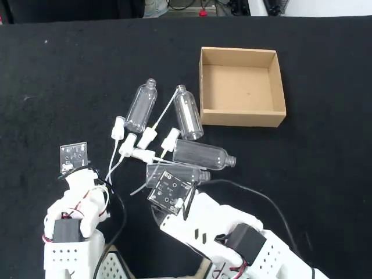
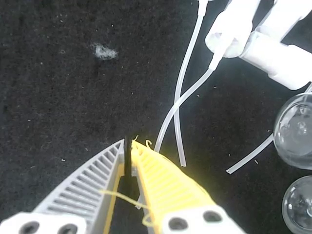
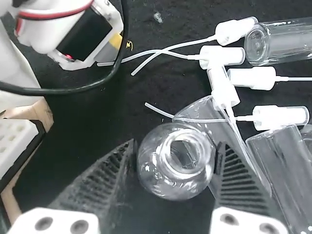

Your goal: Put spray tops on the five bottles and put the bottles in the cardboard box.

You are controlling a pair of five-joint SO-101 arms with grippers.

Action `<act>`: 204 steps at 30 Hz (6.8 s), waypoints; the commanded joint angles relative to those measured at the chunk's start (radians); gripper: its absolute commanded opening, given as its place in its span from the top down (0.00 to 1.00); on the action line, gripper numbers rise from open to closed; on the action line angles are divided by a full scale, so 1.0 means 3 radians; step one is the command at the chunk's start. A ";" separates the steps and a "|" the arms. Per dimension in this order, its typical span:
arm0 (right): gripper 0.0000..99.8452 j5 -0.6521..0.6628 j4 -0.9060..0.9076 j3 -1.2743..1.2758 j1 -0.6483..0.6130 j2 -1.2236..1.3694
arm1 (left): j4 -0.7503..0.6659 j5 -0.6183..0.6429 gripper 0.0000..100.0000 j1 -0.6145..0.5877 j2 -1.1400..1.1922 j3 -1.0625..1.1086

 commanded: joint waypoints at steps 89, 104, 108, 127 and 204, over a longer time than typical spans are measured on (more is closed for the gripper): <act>0.77 -0.0312 -0.0143 -0.1747 0.2041 0.1071 | -0.1575 -0.1079 0.96 -0.1348 0.0113 -0.1767; 0.77 -0.0312 -0.0148 -0.1757 0.2061 0.1071 | -0.0256 -0.1084 0.81 -0.0529 0.3145 -0.3445; 0.77 -0.0312 -0.0143 -0.1741 0.2061 0.1071 | -0.0373 -0.1089 0.81 -0.0207 0.3959 -0.3634; 0.77 -0.0312 -0.0148 -0.1736 0.2061 0.1071 | -0.0849 -0.1064 0.81 -0.0049 0.6107 -0.4698; 0.77 -0.0312 -0.0148 -0.1660 0.2061 0.1071 | 0.0450 -0.1580 0.92 0.0049 0.7421 -0.6237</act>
